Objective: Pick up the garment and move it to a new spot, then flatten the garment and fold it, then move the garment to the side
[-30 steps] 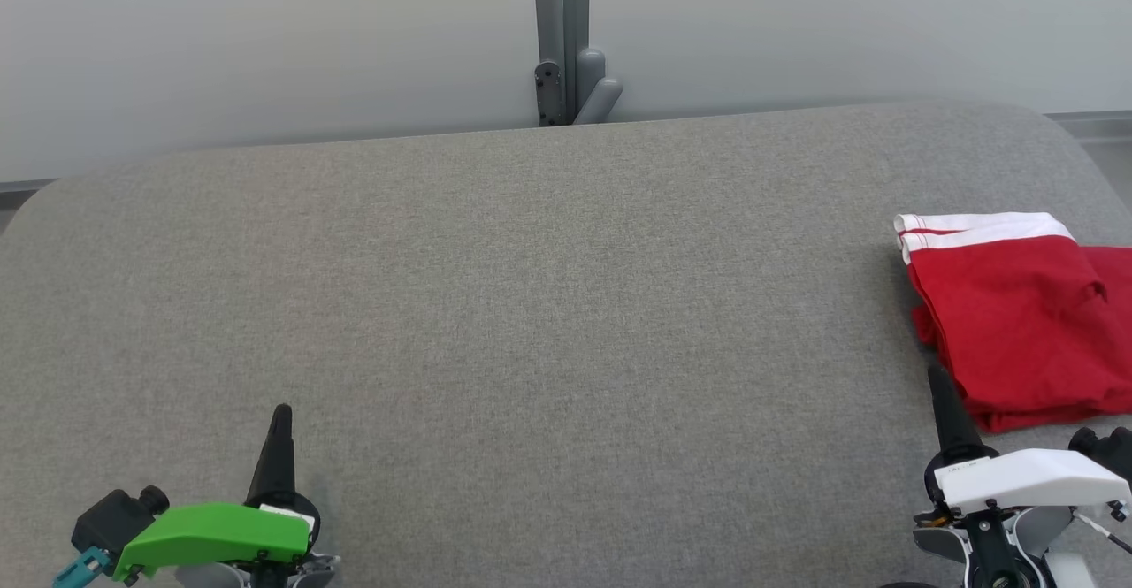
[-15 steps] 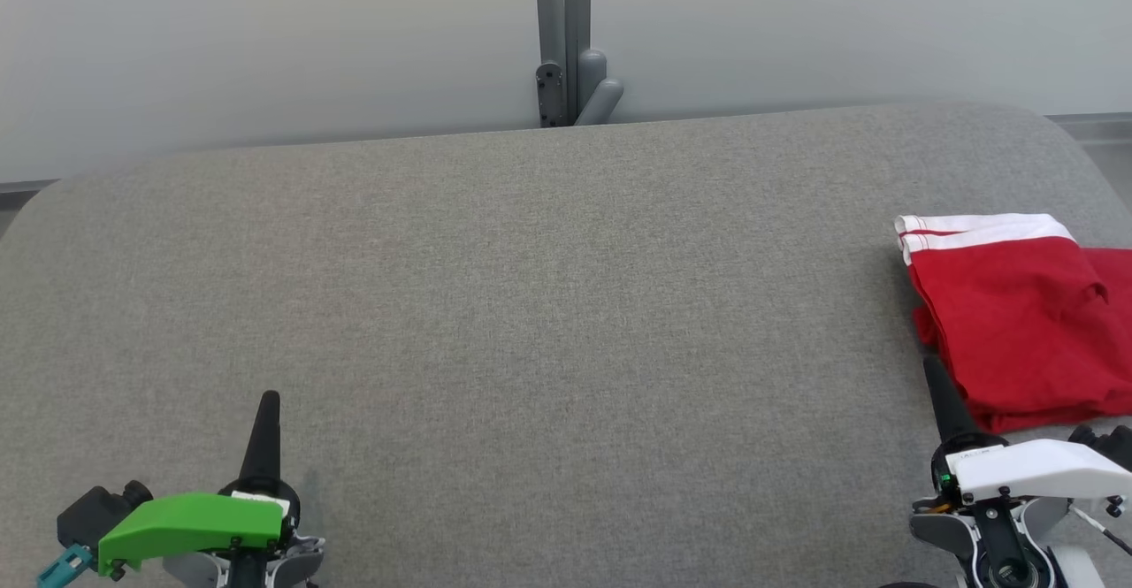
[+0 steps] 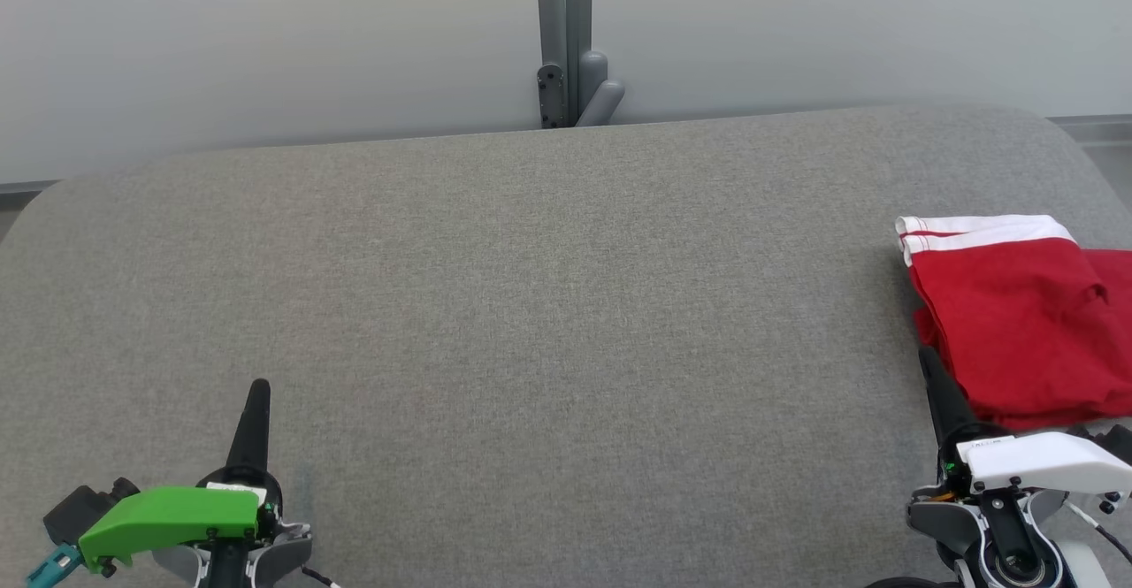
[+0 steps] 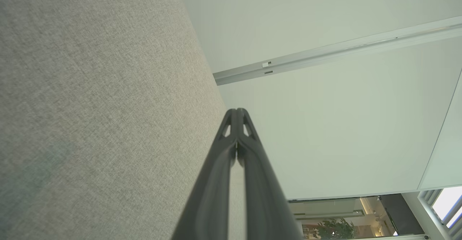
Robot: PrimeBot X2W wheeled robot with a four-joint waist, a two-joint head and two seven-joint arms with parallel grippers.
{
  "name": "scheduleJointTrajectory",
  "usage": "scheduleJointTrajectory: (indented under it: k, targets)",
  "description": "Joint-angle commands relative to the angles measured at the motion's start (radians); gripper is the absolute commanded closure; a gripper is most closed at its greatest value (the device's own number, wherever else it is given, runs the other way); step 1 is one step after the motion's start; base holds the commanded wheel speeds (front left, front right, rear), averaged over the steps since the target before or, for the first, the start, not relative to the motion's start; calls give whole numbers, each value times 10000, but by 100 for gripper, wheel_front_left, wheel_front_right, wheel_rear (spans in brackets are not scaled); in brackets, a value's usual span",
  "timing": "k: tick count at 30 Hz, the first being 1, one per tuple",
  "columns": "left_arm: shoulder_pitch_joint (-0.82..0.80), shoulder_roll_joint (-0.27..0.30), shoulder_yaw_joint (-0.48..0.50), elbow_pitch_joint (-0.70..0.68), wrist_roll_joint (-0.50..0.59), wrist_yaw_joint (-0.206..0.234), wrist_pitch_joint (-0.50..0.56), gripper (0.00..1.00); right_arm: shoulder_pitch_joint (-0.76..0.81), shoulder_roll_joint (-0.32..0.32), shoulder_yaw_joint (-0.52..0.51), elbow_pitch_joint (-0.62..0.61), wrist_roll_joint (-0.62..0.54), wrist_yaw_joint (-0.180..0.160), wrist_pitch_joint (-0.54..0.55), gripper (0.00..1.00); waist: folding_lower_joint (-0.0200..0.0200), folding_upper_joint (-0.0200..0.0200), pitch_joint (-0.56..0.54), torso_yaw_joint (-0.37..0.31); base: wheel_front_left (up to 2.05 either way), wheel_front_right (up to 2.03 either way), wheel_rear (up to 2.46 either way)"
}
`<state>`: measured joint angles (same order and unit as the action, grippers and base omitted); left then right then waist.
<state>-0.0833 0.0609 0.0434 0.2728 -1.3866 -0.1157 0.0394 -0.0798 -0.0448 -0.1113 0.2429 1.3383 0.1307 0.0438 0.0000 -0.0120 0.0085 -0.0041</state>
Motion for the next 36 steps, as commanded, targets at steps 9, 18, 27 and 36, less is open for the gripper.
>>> scheduleJointTrajectory:
  k: [9, 18, 27, 36]
  targets:
    - [-323, 73, 247, -68, -958, -100, 264, 100, -269, -67, -23, 29, 1051, 2, 273, 100, 0, 97, -16, 13, 0, 0, 0]
    - [-401, 62, 401, -77, -1583, -132, 447, 100, -334, -71, -28, 68, 1776, 1, 439, 100, 0, 106, -29, 24, 0, 0, 0]
    - [-492, 48, 539, -88, -2217, -168, 638, 100, -416, -76, -33, 108, 2513, 1, 617, 100, 0, 116, -44, 36, 0, 0, 0]
    - [-521, 32, 612, -91, -2391, -182, 711, 100, -438, -78, -33, 124, 2762, 0, 672, 100, 0, 120, -50, 41, 0, 0, 0]
